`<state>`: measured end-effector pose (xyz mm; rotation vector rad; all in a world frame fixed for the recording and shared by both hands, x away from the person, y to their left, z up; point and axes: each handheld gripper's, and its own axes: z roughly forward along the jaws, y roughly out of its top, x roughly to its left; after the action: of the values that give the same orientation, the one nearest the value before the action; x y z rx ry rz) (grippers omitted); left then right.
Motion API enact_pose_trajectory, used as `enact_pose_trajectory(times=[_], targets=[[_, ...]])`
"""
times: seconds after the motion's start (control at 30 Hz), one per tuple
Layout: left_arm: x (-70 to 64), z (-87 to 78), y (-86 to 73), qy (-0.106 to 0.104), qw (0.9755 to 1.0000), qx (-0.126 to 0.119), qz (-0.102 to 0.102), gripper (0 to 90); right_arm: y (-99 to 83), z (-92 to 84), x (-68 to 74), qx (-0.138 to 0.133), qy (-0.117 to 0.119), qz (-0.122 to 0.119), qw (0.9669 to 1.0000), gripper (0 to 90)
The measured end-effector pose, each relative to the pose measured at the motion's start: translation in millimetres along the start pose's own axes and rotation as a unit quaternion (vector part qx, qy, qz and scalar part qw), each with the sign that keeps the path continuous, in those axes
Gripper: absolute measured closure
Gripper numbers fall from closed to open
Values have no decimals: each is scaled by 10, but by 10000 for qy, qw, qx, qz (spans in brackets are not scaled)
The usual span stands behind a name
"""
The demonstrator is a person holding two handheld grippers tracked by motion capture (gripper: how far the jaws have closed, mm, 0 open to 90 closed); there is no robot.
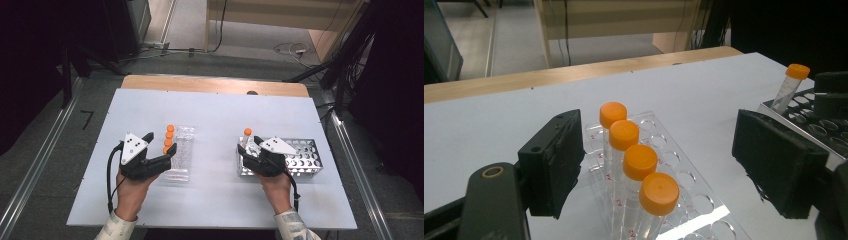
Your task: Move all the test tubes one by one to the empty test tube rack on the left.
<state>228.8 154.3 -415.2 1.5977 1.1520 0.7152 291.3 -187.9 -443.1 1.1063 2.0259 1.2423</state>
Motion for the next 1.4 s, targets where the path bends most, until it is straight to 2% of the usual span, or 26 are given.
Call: enact_pose_trajectory(times=[0.33,0.6,1.0,1.23,1.4], targets=[[4,-19,6,-1,10000,-40,-23,212,-7,123,-48,107,-145,26,9998,367],[11,-25,10,7,10000,-43,-28,212,26,173,-77,94,-175,103,9997,443],[20,-34,15,6,10000,-68,-52,213,88,271,-14,361,-402,41,9985,572],[25,-44,20,4,10000,-77,-52,214,102,320,-31,551,-529,180,9969,641],[24,-43,20,0,10000,-71,-53,215,100,332,-46,653,-514,218,9963,687]])
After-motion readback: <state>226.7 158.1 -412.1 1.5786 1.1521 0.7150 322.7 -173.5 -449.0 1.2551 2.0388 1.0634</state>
